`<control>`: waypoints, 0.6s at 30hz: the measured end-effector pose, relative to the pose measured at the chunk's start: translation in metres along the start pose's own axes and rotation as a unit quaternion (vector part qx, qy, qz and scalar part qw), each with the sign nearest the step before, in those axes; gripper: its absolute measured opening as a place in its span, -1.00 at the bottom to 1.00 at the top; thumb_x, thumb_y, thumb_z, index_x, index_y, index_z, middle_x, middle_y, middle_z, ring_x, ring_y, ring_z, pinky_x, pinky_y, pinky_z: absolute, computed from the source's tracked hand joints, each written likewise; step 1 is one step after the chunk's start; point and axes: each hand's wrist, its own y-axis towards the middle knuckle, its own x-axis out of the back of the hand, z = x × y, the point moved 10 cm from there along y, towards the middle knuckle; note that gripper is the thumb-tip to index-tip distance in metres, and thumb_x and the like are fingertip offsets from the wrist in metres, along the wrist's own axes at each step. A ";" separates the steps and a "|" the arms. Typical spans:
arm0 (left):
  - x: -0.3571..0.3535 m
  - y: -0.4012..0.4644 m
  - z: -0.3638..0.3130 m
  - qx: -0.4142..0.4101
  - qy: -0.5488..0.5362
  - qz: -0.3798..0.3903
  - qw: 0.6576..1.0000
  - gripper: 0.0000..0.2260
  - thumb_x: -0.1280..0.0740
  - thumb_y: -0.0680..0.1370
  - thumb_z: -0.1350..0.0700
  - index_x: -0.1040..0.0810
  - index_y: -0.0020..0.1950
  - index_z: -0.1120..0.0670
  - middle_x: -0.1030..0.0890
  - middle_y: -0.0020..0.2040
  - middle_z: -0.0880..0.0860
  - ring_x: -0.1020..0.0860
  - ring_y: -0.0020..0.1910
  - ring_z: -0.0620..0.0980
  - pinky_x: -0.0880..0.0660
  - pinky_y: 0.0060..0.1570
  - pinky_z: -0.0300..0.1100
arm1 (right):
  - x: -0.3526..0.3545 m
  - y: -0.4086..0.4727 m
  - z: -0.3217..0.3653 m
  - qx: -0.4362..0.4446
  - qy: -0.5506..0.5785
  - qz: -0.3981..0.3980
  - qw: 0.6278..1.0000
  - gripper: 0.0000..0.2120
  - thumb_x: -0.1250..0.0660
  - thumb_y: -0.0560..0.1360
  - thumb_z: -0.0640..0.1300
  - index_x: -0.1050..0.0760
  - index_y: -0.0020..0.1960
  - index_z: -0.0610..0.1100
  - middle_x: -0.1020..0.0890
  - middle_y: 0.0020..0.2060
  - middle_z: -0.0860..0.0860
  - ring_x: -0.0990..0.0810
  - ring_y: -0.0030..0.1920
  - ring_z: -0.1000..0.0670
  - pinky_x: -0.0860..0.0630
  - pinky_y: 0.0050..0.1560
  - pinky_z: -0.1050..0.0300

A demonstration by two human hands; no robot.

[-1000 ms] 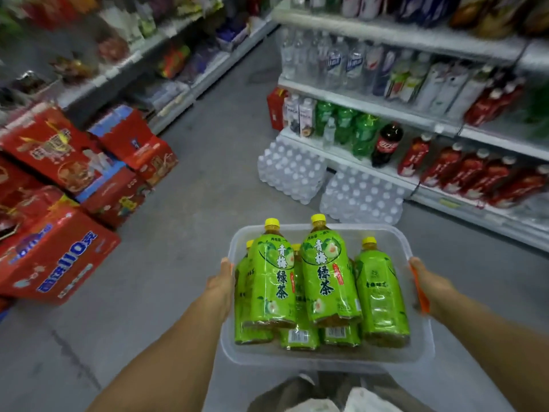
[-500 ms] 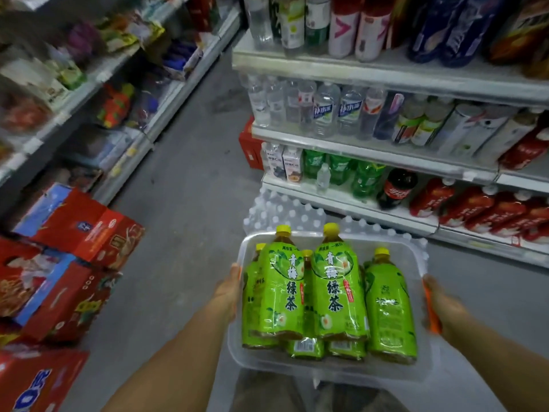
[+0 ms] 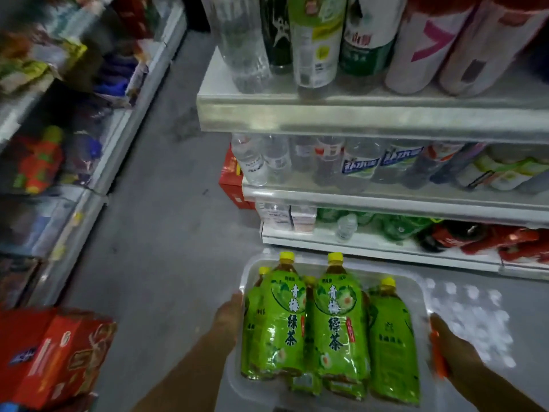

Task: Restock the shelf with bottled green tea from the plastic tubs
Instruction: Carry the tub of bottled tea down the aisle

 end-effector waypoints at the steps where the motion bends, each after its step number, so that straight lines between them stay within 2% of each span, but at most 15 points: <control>1: 0.002 0.023 -0.010 -0.003 0.010 -0.006 1.000 -0.63 -0.16 0.70 -0.05 -0.56 -0.11 0.18 -0.56 -0.13 0.21 -0.47 -0.16 0.09 -0.37 -0.05 -0.08 | -0.013 0.010 0.004 0.014 0.008 0.006 1.000 -0.47 -0.25 0.62 0.06 -0.41 -0.31 -0.37 -0.39 -0.49 -0.16 -0.35 -0.45 -0.07 -0.30 -0.43 0.17; 4: -0.001 0.081 -0.037 -0.033 0.012 -0.005 0.999 -0.61 -0.13 0.70 -0.06 -0.54 -0.19 0.13 -0.57 -0.13 0.24 -0.49 -0.17 0.09 -0.45 -0.02 -0.03 | -0.048 0.057 -0.008 -0.035 0.042 0.001 0.998 -0.46 -0.36 0.48 0.28 -0.57 -0.04 -0.25 -0.45 -0.45 -0.05 -0.37 -0.41 -0.06 -0.32 -0.36 0.17; 7: -0.006 0.126 -0.050 -0.026 0.024 -0.007 0.999 -0.60 -0.12 0.70 -0.06 -0.51 -0.24 0.08 -0.58 -0.16 0.27 -0.49 -0.22 0.08 -0.47 -0.09 -0.03 | -0.079 0.091 -0.004 -0.037 0.066 0.001 0.997 -0.58 -0.30 0.54 0.20 -0.54 -0.17 -0.17 -0.48 -0.54 -0.02 -0.37 -0.41 -0.06 -0.32 -0.33 0.14; 11: -0.015 0.169 -0.059 -0.027 0.049 -0.007 0.998 -0.61 -0.08 0.71 -0.03 -0.44 -0.25 0.07 -0.47 -0.25 0.12 -0.40 -0.28 0.03 -0.35 -0.19 -0.11 | -0.108 0.126 -0.001 -0.057 0.063 0.003 0.996 -0.52 -0.26 0.53 0.27 -0.50 -0.14 -0.18 -0.51 -0.31 -0.13 -0.44 -0.33 -0.11 -0.38 -0.31 0.09; 15: -0.032 0.201 -0.055 -0.030 0.065 0.007 0.997 -0.61 -0.11 0.70 -0.07 -0.51 -0.21 0.09 -0.52 -0.21 0.19 -0.45 -0.23 0.08 -0.41 -0.05 -0.05 | -0.117 0.148 0.001 -0.062 0.043 -0.024 0.997 -0.44 -0.22 0.54 0.30 -0.50 -0.20 -0.23 -0.50 -0.32 -0.19 -0.44 -0.31 -0.14 -0.38 -0.23 0.01; 18: -0.037 0.207 -0.059 -0.044 0.069 0.019 0.996 -0.62 -0.16 0.66 -0.14 -0.57 -0.17 0.05 -0.59 -0.15 0.18 -0.55 -0.15 0.14 -0.49 -0.02 -0.04 | -0.120 0.151 0.007 -0.071 0.022 -0.026 0.997 -0.44 -0.21 0.57 0.26 -0.52 -0.15 -0.27 -0.53 -0.29 -0.22 -0.47 -0.27 -0.17 -0.41 -0.19 -0.05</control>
